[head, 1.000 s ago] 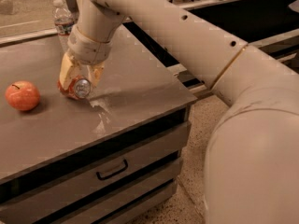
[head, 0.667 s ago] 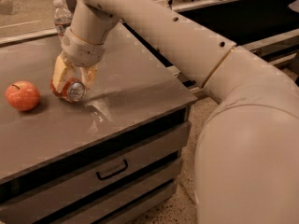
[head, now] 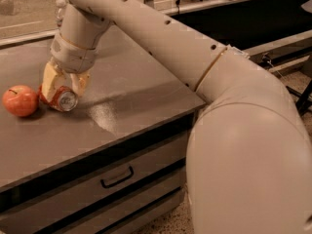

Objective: Move coke can near apple

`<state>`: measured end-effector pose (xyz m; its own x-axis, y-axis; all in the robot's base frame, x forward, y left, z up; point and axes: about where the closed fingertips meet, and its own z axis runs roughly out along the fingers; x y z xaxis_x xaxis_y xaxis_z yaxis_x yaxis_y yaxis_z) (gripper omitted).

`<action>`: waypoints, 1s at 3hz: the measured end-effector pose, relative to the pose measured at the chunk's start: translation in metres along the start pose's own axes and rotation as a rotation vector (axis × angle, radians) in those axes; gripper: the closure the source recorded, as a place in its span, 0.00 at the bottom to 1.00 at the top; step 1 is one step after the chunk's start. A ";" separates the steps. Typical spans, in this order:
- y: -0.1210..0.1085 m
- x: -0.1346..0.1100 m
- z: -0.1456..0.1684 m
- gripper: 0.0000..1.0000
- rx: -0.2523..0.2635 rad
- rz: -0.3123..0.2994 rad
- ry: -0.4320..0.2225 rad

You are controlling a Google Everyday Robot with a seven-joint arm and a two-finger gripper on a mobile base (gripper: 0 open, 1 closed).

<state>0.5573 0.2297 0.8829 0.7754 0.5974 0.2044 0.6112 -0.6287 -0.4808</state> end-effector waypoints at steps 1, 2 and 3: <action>-0.006 0.001 0.008 0.82 0.005 -0.015 -0.022; -0.007 0.002 0.010 0.59 0.007 -0.016 -0.021; -0.007 0.003 0.013 0.35 0.010 -0.017 -0.021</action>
Offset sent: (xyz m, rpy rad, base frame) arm -0.0037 0.0071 -0.0034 -0.0059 0.0080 0.0212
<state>0.5530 0.2427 0.8759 0.7613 0.6184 0.1950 0.6227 -0.6136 -0.4855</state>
